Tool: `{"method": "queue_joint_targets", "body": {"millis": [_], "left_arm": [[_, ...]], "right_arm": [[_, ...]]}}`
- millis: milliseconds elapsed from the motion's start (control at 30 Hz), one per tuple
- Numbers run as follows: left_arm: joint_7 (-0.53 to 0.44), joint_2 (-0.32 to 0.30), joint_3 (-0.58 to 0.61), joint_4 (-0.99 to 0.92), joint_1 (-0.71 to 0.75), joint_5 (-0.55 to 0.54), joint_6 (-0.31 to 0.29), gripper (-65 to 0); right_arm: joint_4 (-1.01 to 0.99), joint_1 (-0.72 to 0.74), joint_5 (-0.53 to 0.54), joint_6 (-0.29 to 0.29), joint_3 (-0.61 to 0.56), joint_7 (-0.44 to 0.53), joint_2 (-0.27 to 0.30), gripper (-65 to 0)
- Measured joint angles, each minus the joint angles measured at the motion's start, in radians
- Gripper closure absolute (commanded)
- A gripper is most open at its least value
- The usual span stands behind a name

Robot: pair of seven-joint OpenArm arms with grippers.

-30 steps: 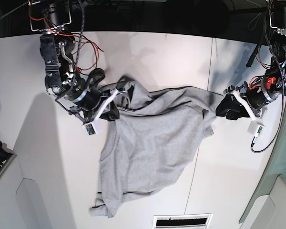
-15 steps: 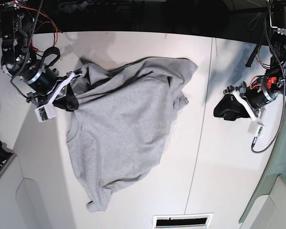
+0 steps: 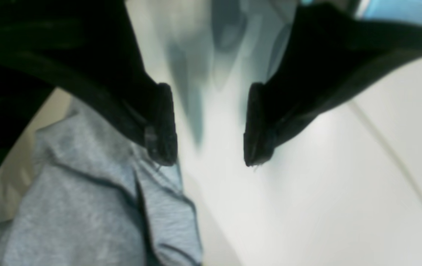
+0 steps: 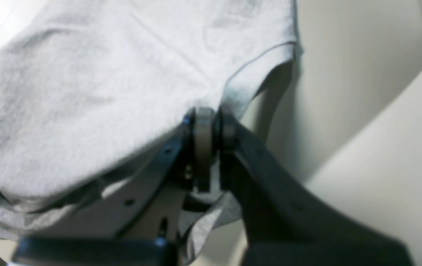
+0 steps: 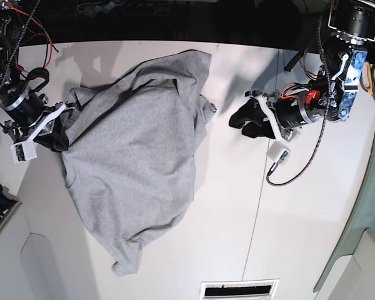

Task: Layout the t-shirt on the table in an organized manner, then fold the t-shirt properly
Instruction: 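Lift the t-shirt and pull the grippers apart to stretch it out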

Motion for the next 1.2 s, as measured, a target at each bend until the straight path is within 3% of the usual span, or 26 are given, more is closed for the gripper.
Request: {"method": "queue_joint_targets", "body": {"millis": [167,267,433,600,700,800,833,1000,1200], "left_arm": [[0.023,0.069,0.000,0.000,0.000,-0.002,0.000,-32.7],[0.021,0.078,0.020,0.000,0.000,0.021,0.000,-32.7],[-0.004,0.081,0.151,0.000,0.000,0.148,0.003,-32.7],[-0.060,0.082,0.198,0.000,0.000,0.193,0.103,-32.0],[-0.066,0.097,0.198,0.000,0.000,0.220,0.131,-22.0],[-0.074,0.108,0.202,0.000,0.000,0.230,0.132,-2.1],[-0.079,0.111,0.202,0.000,0.000,0.237,0.132,0.0],[-0.158,0.104,0.196,0.000,0.000,0.388,0.126,0.0],[-0.164,0.022,0.121,0.020,0.000,0.406,0.131,0.0]], "right_arm": [[-0.006,0.000,0.001,0.000,0.000,-0.003,0.000,0.0],[-0.009,0.000,0.000,0.000,0.000,-0.003,0.000,0.0],[-0.009,0.000,0.000,0.000,0.000,-0.003,0.000,0.0],[-0.009,0.000,0.000,0.000,0.000,-0.003,0.000,0.0],[-0.009,0.000,0.000,0.000,0.000,-0.003,0.000,0.0],[-0.009,0.000,0.000,0.000,0.000,-0.003,0.000,0.0],[-0.009,0.000,0.000,0.000,0.000,-0.003,0.000,0.0],[-0.009,0.000,0.000,0.000,0.000,-0.003,0.000,0.0],[-0.009,0.000,0.000,0.000,0.001,-0.003,0.000,0.0]]}}
